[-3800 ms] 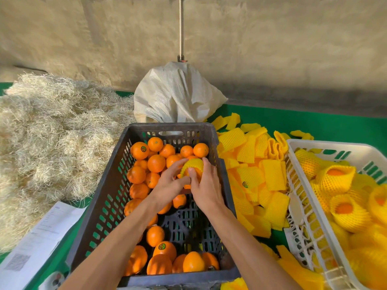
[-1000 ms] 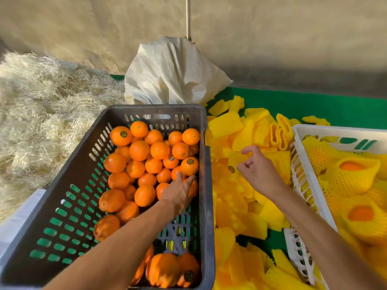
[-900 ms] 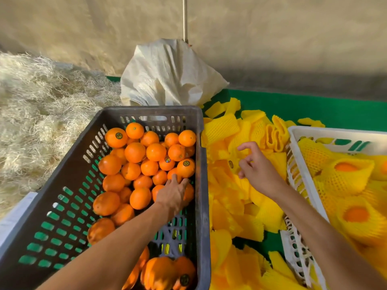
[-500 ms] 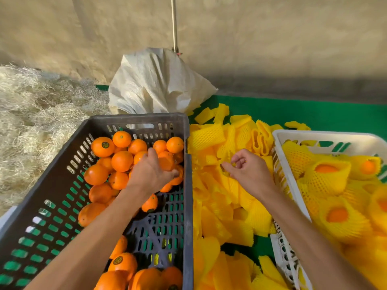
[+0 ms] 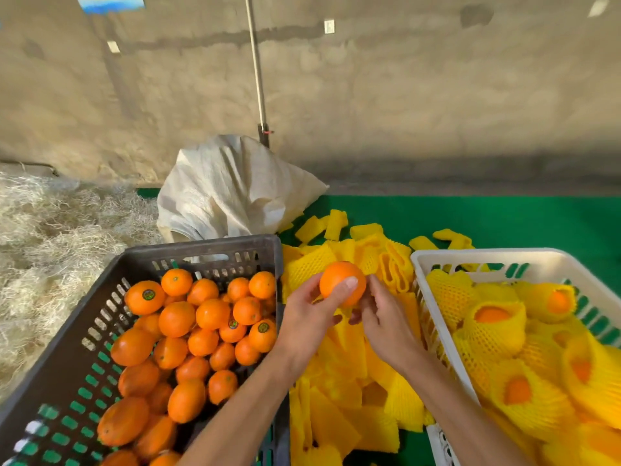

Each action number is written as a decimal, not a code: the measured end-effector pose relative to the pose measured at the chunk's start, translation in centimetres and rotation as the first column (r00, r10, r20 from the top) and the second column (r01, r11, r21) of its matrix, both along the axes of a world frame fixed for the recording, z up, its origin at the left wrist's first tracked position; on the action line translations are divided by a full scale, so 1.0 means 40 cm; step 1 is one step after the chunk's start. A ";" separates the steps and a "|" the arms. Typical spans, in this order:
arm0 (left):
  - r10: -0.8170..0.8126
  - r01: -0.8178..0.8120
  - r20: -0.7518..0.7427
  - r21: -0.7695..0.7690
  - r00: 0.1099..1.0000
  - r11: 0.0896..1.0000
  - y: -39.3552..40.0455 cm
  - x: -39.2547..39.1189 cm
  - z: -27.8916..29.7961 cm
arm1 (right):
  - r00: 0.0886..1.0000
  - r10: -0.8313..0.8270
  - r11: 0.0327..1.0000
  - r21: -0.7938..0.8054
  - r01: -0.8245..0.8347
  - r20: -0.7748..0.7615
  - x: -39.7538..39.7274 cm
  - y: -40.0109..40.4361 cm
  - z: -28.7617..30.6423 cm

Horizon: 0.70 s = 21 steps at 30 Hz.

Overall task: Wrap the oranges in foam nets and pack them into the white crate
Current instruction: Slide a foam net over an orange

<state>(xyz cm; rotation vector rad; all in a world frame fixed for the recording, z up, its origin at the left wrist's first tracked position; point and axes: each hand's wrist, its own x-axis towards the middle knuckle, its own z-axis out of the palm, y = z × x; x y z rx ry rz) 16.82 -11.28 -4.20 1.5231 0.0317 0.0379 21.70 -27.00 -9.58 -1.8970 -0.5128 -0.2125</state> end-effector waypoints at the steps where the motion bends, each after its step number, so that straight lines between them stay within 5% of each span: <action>1: -0.019 0.019 -0.021 -0.033 1.000 0.999 0.004 0.008 -0.006 | 0.999 -0.006 1.000 -0.010 0.007 0.037 0.005 0.000 0.001; 5: -0.095 0.081 -0.066 -0.184 0.993 0.980 0.011 0.023 -0.020 | 0.993 -0.041 0.998 -0.040 0.045 0.107 0.014 0.003 -0.014; 9: -0.006 -0.007 -0.105 -0.121 0.994 0.993 0.001 0.025 -0.020 | 0.990 -0.127 0.988 -0.080 0.133 0.068 0.021 0.002 -0.023; 13: -0.033 0.006 -0.167 -0.160 0.985 0.987 0.005 0.024 -0.017 | 0.980 -0.159 0.987 -0.004 0.160 -0.121 0.017 0.001 -0.013; 21: -0.119 0.150 -0.292 0.086 0.949 0.985 -0.014 0.019 -0.001 | 0.988 -0.077 0.975 -0.215 0.048 -0.131 0.012 -0.028 -0.030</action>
